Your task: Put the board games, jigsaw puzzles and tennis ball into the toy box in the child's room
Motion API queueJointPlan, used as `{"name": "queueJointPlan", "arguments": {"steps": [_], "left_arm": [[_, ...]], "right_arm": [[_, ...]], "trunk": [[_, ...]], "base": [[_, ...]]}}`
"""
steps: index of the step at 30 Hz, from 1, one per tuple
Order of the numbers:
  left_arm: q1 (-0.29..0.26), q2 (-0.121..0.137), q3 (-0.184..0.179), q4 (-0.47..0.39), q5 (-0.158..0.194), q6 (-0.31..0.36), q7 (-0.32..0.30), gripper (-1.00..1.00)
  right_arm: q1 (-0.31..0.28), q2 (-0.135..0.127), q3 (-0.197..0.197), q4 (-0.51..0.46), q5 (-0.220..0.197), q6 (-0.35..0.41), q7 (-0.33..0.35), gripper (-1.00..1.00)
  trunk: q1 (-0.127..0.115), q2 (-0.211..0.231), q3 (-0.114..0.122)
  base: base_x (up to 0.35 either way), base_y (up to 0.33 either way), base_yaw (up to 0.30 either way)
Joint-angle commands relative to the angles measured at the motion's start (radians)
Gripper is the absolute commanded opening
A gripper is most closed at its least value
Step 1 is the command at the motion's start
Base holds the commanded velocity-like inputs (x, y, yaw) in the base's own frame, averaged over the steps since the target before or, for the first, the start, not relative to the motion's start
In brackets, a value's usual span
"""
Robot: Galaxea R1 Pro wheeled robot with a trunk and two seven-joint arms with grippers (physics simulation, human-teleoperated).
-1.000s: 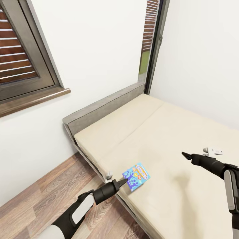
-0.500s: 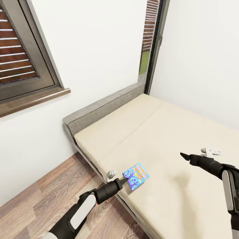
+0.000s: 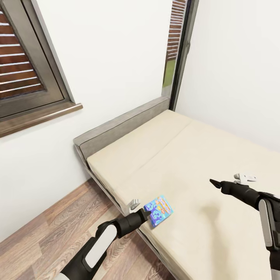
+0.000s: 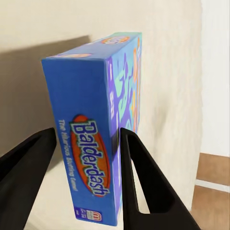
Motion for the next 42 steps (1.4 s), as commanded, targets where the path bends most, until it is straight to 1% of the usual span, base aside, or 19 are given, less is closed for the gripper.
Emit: {"name": "queueJointPlan", "arguments": {"steps": [1,2,4,7,15,29,32,41,42], "left_arm": [[0.000,-0.002,0.001,0.006,-0.017,0.008,0.018,-1.00],[0.000,-0.002,0.001,0.006,-0.017,0.008,0.018,-1.00],[0.002,-0.005,0.000,-0.014,-0.017,0.014,0.044,-1.00],[0.005,-0.006,-0.001,-0.031,-0.017,0.018,0.060,-1.00],[0.012,-0.002,-0.002,-0.073,-0.019,0.023,0.080,-1.00],[0.015,0.002,-0.003,-0.088,-0.022,0.029,0.082,-1.00],[0.015,0.002,-0.003,-0.089,-0.021,0.030,0.081,-1.00],[0.015,0.003,-0.005,-0.091,-0.026,0.032,0.078,-1.00],[0.015,0.005,-0.005,-0.092,-0.027,0.033,0.077,-1.00]], "right_arm": [[-0.001,0.000,-0.001,0.000,0.001,0.005,0.005,1.00],[-0.001,0.000,-0.001,0.000,0.001,0.005,0.005,1.00],[-0.001,0.001,0.002,-0.001,0.001,0.005,0.005,1.00],[-0.001,0.001,0.006,0.000,0.001,0.005,0.005,1.00],[0.000,0.003,0.021,0.000,0.002,0.005,0.005,1.00],[0.000,0.004,0.030,-0.001,0.003,0.015,0.002,1.00],[-0.001,0.004,0.031,-0.001,0.003,0.032,0.002,1.00],[-0.001,0.004,0.031,0.000,0.002,0.048,0.003,1.00],[-0.002,0.000,0.031,-0.001,-0.003,0.097,0.017,1.00]], "trunk": [[0.000,0.000,-0.001],[0.000,0.000,-0.001],[0.000,0.000,-0.001],[0.000,0.000,-0.001],[-0.031,0.056,0.024],[-0.084,0.154,0.068],[-0.096,0.175,0.078],[-0.130,0.238,0.106],[-0.134,0.245,0.109]], "base": [[0.000,0.000,0.000],[0.000,0.000,0.000],[0.000,0.000,0.000],[0.000,0.000,0.000],[0.000,0.000,0.000],[0.000,0.000,0.000],[0.000,0.000,0.000],[0.000,0.000,0.000],[0.000,0.000,0.000]]}}
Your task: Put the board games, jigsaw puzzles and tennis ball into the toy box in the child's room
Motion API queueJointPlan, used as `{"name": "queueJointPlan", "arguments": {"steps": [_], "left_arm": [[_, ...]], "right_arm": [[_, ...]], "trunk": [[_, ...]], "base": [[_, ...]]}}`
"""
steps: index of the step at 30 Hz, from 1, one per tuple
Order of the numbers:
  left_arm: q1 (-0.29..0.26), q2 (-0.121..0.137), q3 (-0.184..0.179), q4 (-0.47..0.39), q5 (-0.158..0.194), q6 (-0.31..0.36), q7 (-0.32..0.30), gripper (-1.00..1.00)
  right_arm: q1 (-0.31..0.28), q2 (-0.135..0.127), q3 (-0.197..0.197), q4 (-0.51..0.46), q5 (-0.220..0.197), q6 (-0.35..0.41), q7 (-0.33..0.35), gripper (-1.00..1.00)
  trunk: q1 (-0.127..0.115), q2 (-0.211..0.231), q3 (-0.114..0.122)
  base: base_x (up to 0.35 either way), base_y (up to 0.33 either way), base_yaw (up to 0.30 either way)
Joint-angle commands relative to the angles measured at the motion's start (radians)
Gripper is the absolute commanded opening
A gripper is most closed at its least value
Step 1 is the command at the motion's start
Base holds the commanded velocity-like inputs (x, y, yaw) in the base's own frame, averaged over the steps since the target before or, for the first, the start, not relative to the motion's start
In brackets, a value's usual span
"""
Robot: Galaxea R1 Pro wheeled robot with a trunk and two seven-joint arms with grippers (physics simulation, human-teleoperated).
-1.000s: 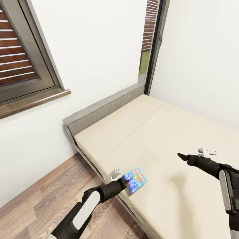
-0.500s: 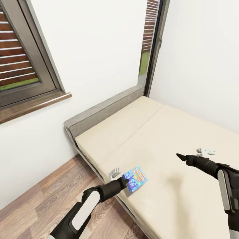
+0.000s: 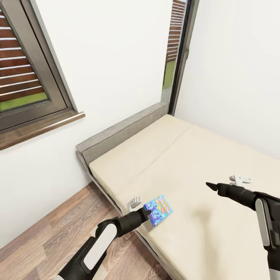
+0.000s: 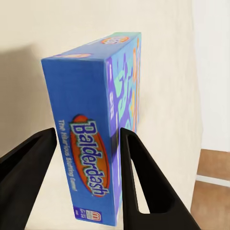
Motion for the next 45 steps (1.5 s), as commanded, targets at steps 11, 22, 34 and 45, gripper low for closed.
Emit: {"name": "queueJointPlan", "arguments": {"steps": [11,22,34,45], "left_arm": [[0.000,0.001,0.000,0.000,0.002,0.004,-0.001,-1.00],[0.000,0.001,0.000,0.000,0.001,0.004,0.000,-1.00],[0.000,0.001,0.001,0.000,0.001,0.021,0.001,-1.00],[0.000,0.001,0.002,0.000,0.000,0.037,0.002,-1.00]], "right_arm": [[-0.001,-0.008,-0.004,-0.001,0.002,0.066,0.093,1.00],[-0.003,-0.010,-0.005,-0.001,0.002,0.066,0.107,1.00],[-0.004,-0.014,-0.005,-0.001,0.002,0.066,0.109,1.00],[-0.004,-0.015,-0.006,-0.001,0.001,0.066,0.111,1.00]], "trunk": [[-0.042,0.077,0.034],[-0.085,0.154,0.068],[-0.131,0.238,0.106],[-0.173,0.315,0.140]], "base": [[0.000,0.000,0.000],[0.000,0.000,-0.190],[0.000,0.000,-0.271],[0.000,0.000,-0.280]]}}
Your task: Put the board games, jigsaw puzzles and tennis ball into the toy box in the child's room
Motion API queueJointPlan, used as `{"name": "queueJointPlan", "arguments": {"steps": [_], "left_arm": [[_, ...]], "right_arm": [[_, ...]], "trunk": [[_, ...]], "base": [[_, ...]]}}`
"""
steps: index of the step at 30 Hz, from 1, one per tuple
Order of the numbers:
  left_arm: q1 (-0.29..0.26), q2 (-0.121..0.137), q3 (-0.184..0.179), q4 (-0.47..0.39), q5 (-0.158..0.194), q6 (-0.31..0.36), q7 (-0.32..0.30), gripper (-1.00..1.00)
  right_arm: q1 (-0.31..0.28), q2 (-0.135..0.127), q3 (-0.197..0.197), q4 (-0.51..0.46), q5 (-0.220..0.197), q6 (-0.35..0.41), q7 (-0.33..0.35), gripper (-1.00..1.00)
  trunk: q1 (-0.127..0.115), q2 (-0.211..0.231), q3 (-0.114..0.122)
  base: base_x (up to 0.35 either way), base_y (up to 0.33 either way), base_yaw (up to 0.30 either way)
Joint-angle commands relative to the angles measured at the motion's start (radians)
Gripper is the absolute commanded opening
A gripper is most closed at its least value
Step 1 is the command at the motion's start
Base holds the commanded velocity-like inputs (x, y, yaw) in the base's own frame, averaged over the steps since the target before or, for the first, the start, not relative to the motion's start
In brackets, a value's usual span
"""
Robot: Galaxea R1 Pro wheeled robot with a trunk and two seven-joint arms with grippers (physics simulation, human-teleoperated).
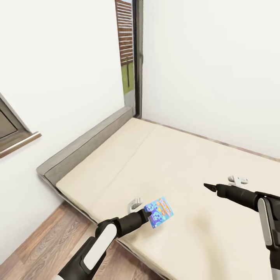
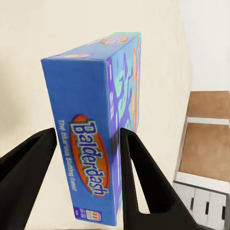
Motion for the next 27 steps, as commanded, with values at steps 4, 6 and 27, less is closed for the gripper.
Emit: {"name": "queueJointPlan", "arguments": {"steps": [4,6,27], "left_arm": [[0.000,0.000,0.000,0.000,0.006,0.005,0.000,-1.00],[0.000,0.000,0.000,-0.001,0.006,0.005,-0.001,-1.00],[0.000,0.009,-0.001,-0.006,0.006,0.009,-0.028,-1.00]], "right_arm": [[-0.001,0.000,-0.001,-0.001,0.001,0.006,0.004,1.00],[-0.001,0.000,-0.001,-0.001,0.001,0.006,0.004,1.00],[0.000,-0.001,-0.002,-0.001,0.001,0.006,0.135,1.00]], "trunk": [[-0.015,0.028,0.012],[-0.023,0.042,0.018],[-0.104,0.189,0.084]], "base": [[0.000,0.000,-0.280],[0.000,0.000,-0.280],[0.000,0.000,-0.281]]}}
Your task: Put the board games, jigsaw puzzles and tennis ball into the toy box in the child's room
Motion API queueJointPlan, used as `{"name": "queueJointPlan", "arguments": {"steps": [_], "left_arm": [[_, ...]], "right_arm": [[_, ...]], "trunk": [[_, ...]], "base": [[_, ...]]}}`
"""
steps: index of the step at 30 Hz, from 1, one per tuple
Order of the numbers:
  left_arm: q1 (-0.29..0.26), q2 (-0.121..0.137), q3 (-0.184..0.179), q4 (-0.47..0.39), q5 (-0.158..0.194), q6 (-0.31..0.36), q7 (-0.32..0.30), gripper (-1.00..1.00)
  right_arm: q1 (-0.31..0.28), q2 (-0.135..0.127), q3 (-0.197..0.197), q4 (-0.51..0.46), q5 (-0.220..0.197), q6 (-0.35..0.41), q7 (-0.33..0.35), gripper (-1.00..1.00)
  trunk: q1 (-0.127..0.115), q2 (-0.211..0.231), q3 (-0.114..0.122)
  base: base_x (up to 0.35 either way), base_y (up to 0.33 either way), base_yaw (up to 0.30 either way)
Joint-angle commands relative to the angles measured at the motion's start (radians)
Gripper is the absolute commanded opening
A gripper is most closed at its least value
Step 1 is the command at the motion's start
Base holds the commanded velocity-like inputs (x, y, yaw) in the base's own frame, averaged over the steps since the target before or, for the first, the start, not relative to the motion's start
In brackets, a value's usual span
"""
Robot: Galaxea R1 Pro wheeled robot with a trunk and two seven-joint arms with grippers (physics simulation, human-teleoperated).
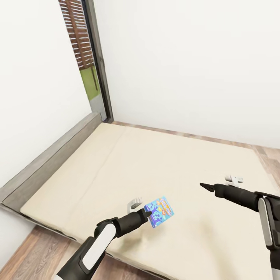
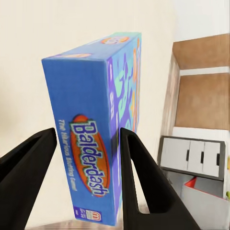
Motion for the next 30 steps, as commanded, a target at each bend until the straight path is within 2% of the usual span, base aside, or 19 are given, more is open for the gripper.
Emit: {"name": "queueJointPlan", "arguments": {"steps": [1,6,23,30], "left_arm": [[0.000,0.003,0.001,-0.001,0.004,0.003,-0.006,-1.00],[0.000,0.011,0.001,-0.002,0.004,0.003,-0.018,-1.00],[0.000,0.016,0.002,-0.005,0.003,0.000,-0.026,-1.00],[0.000,0.040,0.006,-0.005,0.003,0.000,-0.071,-1.00]], "right_arm": [[0.000,0.000,-0.001,-0.001,0.001,0.007,0.013,1.00],[0.000,0.000,-0.001,-0.001,0.002,0.007,0.040,1.00],[0.001,0.000,0.000,-0.001,0.000,0.007,0.050,1.00],[0.001,0.002,0.006,-0.001,-0.003,0.007,0.055,1.00]], "trunk": [[-0.004,0.007,0.002],[-0.023,0.042,0.018],[-0.088,0.161,0.071],[-0.115,0.210,0.093]], "base": [[0.000,0.000,-0.281],[0.000,0.000,-0.281],[0.000,0.000,-0.282],[0.000,0.000,-0.282]]}}
